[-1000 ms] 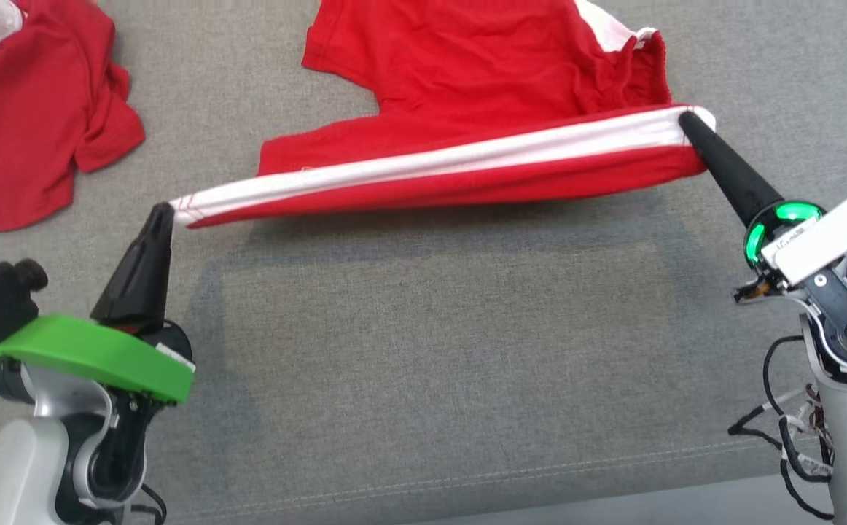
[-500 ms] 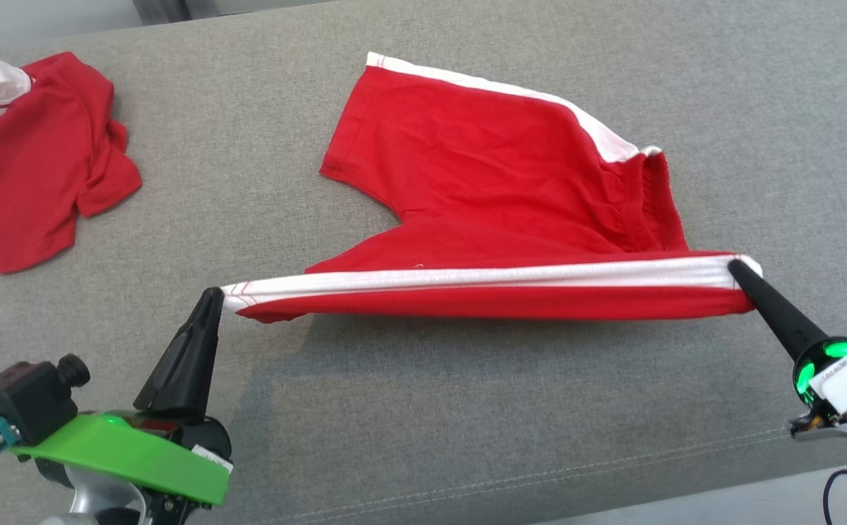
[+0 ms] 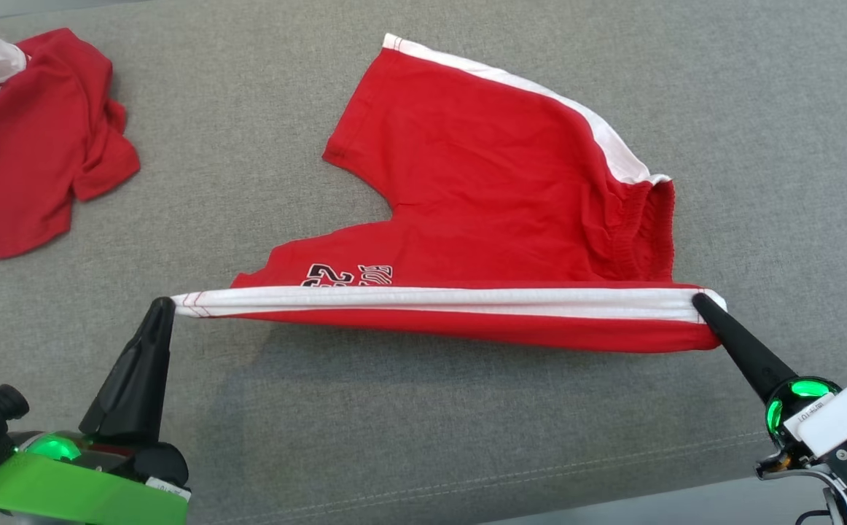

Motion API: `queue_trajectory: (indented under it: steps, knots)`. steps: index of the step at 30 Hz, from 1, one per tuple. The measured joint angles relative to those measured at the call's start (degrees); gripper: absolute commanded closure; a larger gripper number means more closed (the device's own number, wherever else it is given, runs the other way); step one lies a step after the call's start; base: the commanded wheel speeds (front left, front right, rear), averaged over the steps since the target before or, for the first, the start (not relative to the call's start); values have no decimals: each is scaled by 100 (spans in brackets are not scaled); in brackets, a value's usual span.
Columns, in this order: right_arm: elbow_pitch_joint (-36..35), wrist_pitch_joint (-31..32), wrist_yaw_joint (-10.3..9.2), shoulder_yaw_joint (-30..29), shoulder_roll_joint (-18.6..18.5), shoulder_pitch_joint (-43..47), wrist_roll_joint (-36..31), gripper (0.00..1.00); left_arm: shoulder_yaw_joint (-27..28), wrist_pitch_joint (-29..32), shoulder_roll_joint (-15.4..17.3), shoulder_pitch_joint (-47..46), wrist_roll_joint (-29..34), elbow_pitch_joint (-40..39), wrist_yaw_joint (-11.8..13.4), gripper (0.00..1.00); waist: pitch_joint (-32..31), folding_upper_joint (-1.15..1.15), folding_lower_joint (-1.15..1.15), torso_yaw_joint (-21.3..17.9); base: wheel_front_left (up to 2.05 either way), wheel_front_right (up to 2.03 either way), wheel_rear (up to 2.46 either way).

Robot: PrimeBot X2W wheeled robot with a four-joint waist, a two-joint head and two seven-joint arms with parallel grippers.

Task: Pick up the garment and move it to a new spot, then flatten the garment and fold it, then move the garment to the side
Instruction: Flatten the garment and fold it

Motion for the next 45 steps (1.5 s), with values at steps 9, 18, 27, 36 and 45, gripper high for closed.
queue_trajectory:
  steps: [9,18,27,36,45]
  knots:
    - [-331,-266,57,75,442,-90,193,100,119,479,426,-428,74,-212,55,100,329,0,0,-329,0,0,0]
    - [-268,-553,66,238,717,-569,185,100,74,1411,1000,-1506,153,-344,59,100,800,0,0,-764,0,0,0]
    - [193,-1007,-58,428,802,-1680,159,100,-175,2733,1366,-3290,19,-34,110,100,1502,0,0,-1112,0,0,0]
    - [610,-1195,-5,977,804,-2333,159,100,-315,3520,1623,-4780,175,644,112,100,1989,0,0,-1411,0,0,0]
    - [998,-1472,54,1185,812,-2669,186,100,-638,3966,1605,-5793,463,1170,112,100,2221,0,0,-1653,0,0,0]
